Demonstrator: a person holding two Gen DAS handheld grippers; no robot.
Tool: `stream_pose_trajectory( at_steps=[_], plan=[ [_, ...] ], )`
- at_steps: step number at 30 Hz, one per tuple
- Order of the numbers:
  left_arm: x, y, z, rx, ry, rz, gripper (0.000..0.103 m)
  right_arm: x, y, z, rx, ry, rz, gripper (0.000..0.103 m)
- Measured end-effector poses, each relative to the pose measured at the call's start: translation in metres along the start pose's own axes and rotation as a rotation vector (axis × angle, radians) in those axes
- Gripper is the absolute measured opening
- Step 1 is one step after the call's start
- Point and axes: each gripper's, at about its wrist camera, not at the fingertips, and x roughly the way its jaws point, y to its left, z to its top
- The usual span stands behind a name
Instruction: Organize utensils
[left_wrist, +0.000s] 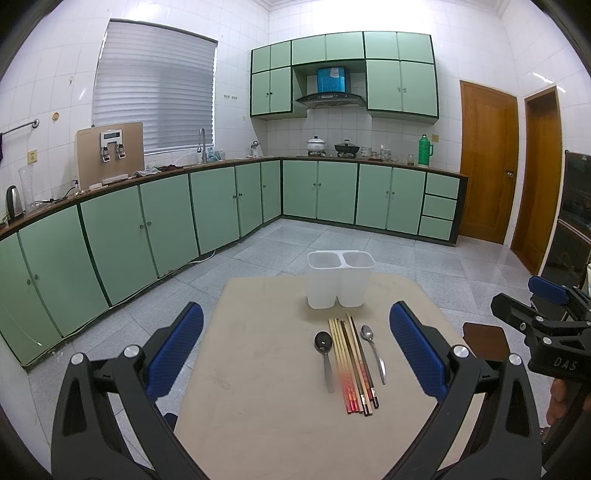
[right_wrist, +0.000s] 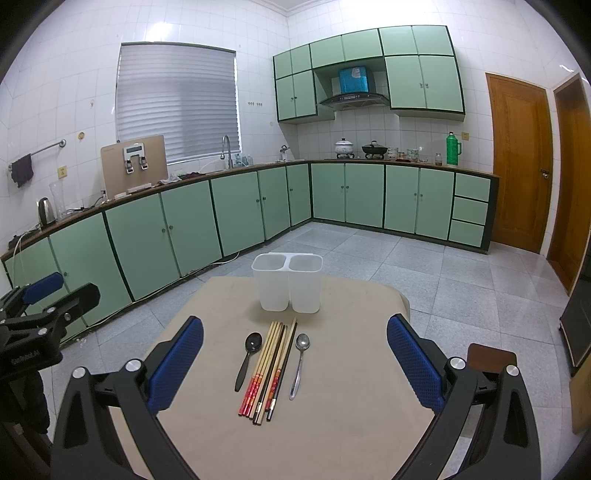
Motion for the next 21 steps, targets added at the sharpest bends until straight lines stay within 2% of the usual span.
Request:
stream_pose_trajectory(
  at_steps=[21],
  plan=[
    [0.008,0.01,0.004,-0.004,0.018,0.006,0.098,0.008,-0.002,-0.003,0.006,0.015,-0.003,0.097]
  ],
)
